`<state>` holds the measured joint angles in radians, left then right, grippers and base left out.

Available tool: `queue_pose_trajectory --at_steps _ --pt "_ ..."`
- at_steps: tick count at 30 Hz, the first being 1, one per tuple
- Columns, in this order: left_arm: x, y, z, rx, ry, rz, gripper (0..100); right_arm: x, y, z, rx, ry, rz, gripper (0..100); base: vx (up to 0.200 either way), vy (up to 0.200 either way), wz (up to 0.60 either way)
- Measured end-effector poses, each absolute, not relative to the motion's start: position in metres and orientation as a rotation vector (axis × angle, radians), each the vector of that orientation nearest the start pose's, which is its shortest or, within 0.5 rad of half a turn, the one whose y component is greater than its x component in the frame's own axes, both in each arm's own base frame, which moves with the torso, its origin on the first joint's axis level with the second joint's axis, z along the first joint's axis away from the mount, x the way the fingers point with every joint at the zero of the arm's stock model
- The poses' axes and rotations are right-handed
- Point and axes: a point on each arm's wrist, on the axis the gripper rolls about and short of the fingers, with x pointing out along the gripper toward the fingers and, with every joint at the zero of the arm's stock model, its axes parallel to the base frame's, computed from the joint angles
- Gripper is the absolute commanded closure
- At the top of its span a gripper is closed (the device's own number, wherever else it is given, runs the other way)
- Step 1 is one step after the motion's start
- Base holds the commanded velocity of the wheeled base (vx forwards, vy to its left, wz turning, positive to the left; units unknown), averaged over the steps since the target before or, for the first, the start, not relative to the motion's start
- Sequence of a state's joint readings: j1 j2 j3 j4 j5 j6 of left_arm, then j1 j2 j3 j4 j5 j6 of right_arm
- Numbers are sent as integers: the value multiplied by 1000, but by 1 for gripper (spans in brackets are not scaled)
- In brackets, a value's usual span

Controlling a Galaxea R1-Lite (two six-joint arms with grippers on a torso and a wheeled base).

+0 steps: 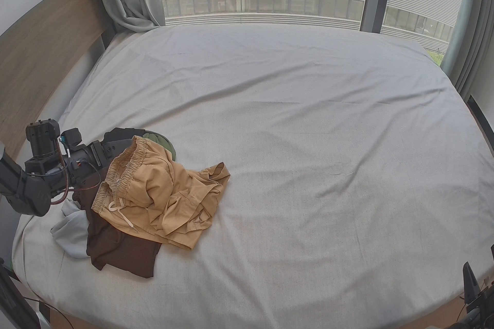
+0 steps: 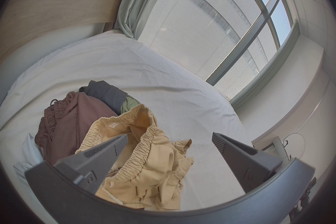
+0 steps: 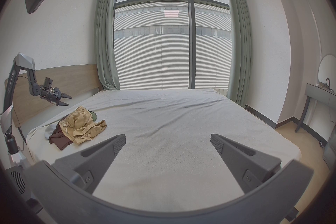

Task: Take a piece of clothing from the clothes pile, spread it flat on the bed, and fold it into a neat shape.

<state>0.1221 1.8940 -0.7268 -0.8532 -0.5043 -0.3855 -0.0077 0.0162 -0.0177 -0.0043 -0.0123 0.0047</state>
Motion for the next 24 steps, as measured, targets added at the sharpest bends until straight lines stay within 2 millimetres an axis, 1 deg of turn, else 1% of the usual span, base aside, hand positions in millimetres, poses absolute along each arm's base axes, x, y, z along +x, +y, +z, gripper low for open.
queue_pose_trajectory --at_steps 10,18,24 --pt "346 25 110 -483 395 -331 0 -23 0 81 5 -6 -20 0 0 0 0" --pt "359 15 101 -506 420 -353 0 -23 0 81 5 -6 -20 0 0 0 0" --pt "364 5 96 -509 433 -365 0 -23 0 81 5 -6 -20 0 0 0 0"
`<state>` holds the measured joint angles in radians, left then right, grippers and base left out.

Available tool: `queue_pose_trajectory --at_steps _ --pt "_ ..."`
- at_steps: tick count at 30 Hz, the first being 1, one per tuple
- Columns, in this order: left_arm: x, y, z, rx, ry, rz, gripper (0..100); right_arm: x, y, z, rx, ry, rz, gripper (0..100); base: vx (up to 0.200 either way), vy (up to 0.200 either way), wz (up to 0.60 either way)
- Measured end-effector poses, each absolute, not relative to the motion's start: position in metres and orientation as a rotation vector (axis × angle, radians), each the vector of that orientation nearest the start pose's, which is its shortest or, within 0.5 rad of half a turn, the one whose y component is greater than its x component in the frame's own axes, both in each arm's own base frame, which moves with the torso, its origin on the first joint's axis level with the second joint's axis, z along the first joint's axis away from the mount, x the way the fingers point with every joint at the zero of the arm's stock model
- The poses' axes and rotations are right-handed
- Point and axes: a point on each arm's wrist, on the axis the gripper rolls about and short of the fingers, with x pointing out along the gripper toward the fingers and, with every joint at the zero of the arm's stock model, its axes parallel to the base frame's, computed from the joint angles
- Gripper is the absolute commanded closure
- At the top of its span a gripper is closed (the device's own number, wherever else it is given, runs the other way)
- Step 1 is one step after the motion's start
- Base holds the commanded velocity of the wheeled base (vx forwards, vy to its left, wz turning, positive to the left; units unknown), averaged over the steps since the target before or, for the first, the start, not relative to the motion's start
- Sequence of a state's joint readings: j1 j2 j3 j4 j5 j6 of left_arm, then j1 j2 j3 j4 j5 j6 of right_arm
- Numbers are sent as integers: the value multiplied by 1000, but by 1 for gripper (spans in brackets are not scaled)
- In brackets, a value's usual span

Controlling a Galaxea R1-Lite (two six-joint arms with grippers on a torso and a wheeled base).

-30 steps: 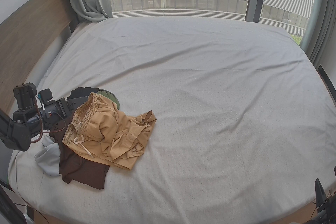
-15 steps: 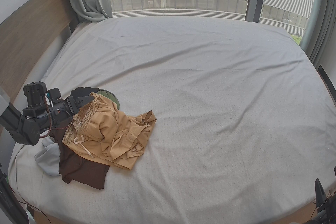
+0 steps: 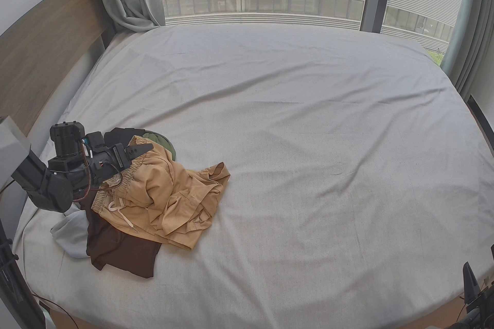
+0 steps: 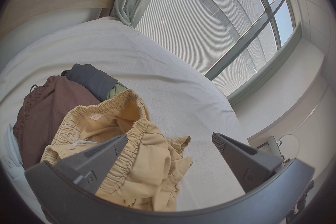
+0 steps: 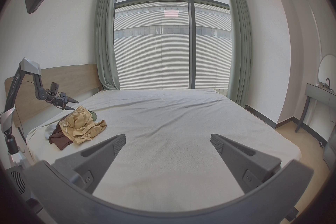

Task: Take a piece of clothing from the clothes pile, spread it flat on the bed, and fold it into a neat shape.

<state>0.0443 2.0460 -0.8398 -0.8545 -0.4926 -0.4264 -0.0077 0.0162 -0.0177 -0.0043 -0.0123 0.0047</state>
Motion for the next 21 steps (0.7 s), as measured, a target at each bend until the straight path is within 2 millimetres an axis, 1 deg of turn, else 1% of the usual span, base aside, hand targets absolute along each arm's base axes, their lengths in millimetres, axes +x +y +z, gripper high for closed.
queue_pose_trajectory --at_steps 5,11,16,21 --pt "373 -2 89 -502 438 -355 0 -23 0 81 4 -6 -20 0 0 0 0" --pt "383 -6 84 -497 436 -360 0 -23 0 81 5 -6 -20 0 0 0 0" --pt "385 1 85 -497 424 -345 0 -23 0 81 5 -6 -20 0 0 0 0" --pt "385 15 89 -498 401 -314 0 -23 0 81 5 -6 -20 0 0 0 0"
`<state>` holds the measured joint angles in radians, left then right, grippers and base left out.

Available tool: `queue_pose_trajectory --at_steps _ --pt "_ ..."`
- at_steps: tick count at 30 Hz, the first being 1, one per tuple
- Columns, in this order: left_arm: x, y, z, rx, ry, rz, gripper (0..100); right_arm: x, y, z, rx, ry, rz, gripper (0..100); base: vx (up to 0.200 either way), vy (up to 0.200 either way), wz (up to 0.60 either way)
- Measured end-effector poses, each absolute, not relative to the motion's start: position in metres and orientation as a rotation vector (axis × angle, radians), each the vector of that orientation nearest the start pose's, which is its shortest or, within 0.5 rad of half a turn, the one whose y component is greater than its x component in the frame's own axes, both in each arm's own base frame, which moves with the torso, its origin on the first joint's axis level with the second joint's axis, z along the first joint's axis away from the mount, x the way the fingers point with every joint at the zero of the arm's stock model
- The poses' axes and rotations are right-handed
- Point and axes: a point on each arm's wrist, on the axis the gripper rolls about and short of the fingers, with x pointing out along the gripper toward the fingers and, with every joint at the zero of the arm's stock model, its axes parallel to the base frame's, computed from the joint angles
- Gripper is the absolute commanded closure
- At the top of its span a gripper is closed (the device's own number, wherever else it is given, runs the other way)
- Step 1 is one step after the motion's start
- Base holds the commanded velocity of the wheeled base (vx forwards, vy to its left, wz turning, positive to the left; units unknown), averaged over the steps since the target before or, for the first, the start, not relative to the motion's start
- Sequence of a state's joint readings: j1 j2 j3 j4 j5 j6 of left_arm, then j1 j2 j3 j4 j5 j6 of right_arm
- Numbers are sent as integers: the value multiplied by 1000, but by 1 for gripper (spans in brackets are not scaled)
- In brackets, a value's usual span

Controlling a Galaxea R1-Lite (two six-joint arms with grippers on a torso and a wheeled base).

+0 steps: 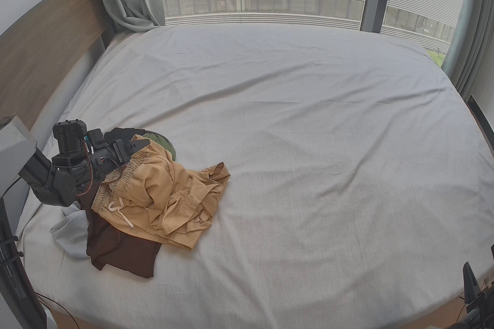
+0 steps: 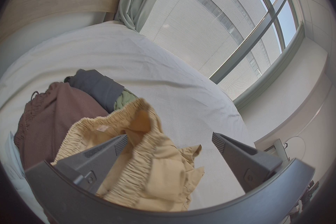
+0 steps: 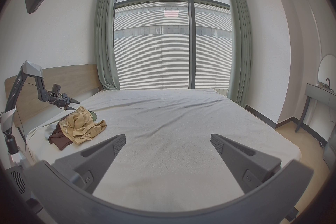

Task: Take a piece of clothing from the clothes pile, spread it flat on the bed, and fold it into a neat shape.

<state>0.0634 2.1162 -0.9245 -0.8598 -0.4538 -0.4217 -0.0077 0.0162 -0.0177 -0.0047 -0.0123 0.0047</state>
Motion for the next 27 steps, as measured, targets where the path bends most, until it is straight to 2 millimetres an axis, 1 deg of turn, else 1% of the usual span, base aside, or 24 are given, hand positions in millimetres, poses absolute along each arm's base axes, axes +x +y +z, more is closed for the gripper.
queue_pose_trajectory --at_steps 4,8,14,18,23,27 --pt "386 19 90 -497 394 -306 0 -23 0 81 4 -6 -20 0 0 0 0" --pt "390 18 89 -497 394 -309 0 -23 0 81 4 -6 -20 0 0 0 0" --pt "400 8 82 -491 403 -336 0 -23 0 81 4 -6 -20 0 0 0 0" --pt "406 4 78 -486 404 -345 0 -23 0 81 5 -6 -20 0 0 0 0" --pt "410 -1 69 -479 422 -356 0 -23 0 81 5 -6 -20 0 0 0 0" --pt "411 -2 64 -478 433 -354 0 -23 0 81 4 -6 -20 0 0 0 0"
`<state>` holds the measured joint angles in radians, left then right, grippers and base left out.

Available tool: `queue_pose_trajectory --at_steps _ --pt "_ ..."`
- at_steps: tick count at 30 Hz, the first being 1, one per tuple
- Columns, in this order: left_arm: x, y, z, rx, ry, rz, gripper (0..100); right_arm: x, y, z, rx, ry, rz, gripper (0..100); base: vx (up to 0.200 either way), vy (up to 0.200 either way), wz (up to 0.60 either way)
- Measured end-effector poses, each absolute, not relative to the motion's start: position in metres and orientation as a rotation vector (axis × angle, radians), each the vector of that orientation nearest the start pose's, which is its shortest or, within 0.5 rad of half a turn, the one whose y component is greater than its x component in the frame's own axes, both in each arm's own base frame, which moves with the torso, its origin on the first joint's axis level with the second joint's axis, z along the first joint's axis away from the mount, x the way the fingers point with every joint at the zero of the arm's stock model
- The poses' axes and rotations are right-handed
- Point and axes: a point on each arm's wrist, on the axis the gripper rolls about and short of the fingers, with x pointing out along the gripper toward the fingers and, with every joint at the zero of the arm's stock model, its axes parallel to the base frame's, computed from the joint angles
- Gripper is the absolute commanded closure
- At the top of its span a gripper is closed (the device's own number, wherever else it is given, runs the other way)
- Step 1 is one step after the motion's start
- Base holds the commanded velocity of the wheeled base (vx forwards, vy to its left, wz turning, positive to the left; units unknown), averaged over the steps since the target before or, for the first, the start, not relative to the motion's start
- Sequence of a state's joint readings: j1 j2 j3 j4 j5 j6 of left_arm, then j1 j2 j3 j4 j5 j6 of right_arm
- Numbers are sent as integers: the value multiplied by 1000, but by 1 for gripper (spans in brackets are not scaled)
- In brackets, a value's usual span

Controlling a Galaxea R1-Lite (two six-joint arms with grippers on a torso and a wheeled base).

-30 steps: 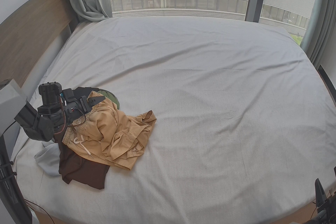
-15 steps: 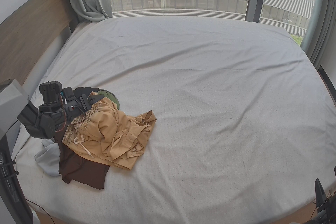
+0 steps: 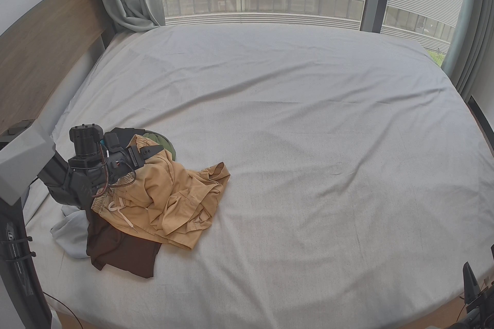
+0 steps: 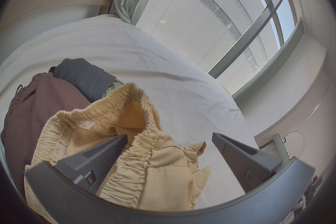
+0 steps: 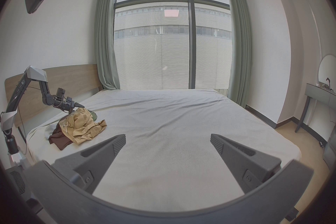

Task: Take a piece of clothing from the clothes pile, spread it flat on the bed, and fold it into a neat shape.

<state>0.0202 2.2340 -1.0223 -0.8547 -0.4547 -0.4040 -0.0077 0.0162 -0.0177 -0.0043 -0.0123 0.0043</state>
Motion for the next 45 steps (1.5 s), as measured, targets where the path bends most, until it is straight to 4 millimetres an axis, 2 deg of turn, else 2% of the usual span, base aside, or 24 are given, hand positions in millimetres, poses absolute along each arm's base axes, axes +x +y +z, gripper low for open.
queue_pose_trajectory --at_steps 3,4,15,21,25,30,40,45 --pt "411 -2 62 -476 438 -353 0 -23 0 81 4 -6 -20 0 0 0 0" --pt "411 -2 61 -475 439 -352 100 -23 0 81 5 -5 -20 0 0 0 0" --pt "411 -4 56 -486 459 -362 100 -23 0 81 5 -6 -20 0 0 0 0" --pt "402 -6 60 -542 474 -356 100 -23 0 81 4 -6 -20 0 0 0 0" --pt "392 -10 74 -652 478 -345 100 -23 0 81 5 -6 -20 0 0 0 0" --pt "373 -12 101 -775 463 -351 100 -23 0 81 5 -6 -20 0 0 0 0" --pt "333 -11 142 -877 412 -375 100 -23 0 81 5 -6 -20 0 0 0 0" --pt "322 -13 155 -899 382 -464 100 -23 0 81 5 -6 -20 0 0 0 0"
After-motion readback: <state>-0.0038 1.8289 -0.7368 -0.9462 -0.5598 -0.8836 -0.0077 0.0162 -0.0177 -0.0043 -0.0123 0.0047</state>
